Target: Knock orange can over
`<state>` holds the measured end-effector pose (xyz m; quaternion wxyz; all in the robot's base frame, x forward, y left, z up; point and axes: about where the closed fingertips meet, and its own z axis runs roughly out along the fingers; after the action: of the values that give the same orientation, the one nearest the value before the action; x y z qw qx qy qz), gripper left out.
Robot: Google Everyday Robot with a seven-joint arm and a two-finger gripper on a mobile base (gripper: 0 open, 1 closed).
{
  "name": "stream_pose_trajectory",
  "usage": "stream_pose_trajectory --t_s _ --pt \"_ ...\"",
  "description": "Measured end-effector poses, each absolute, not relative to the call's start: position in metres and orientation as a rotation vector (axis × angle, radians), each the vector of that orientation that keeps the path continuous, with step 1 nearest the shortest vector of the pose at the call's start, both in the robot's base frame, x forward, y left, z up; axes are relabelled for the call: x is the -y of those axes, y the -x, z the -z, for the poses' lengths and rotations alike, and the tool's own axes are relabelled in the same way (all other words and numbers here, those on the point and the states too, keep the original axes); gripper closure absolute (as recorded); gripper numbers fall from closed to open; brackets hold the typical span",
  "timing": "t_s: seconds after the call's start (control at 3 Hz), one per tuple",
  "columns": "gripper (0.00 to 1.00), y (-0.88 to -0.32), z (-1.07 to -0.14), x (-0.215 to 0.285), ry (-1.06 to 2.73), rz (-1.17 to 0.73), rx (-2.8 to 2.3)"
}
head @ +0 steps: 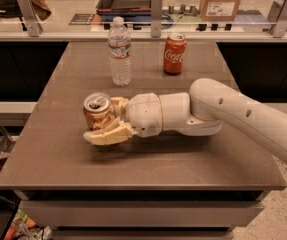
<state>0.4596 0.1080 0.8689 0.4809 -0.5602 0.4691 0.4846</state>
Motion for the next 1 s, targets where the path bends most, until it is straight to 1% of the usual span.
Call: stream_pose_trajectory --t_s 0.33,1.0 --pt "1.00 -0.465 -0.871 -0.093 1.359 -1.134 -1.227" --pt "1.00 -0.480 -0.873 -0.075 1.412 -0.939 -1.532"
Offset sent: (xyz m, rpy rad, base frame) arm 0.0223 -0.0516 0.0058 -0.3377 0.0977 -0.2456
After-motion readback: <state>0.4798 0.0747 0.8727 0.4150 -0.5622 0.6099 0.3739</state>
